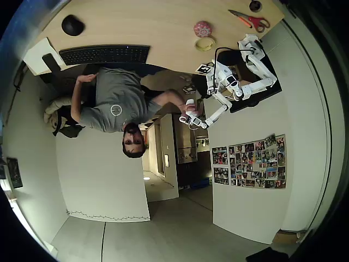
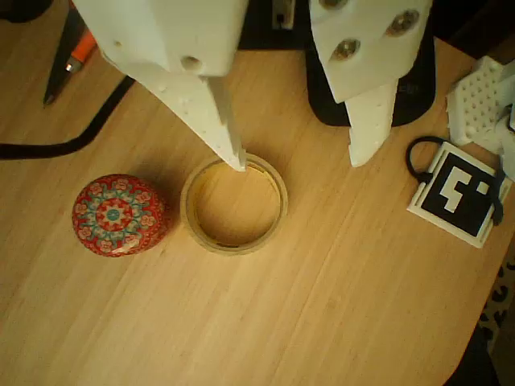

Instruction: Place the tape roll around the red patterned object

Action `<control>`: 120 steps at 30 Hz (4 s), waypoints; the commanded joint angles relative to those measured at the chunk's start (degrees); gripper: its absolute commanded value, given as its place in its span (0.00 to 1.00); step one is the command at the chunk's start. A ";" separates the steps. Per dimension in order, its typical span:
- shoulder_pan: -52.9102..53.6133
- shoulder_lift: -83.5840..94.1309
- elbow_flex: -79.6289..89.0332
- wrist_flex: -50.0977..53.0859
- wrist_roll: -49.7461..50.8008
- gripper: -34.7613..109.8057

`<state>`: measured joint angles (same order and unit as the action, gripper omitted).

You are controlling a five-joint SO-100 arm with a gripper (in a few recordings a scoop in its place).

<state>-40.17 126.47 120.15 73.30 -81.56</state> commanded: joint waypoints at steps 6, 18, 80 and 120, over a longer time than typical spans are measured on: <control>2.46 -5.89 -5.98 -9.32 0.00 0.45; 1.05 -6.86 -2.90 -9.93 -0.09 0.44; 1.93 -0.18 -1.67 -5.98 1.23 0.24; 15.03 -19.60 0.44 -26.46 3.52 0.46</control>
<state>-24.35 105.73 122.34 45.53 -76.73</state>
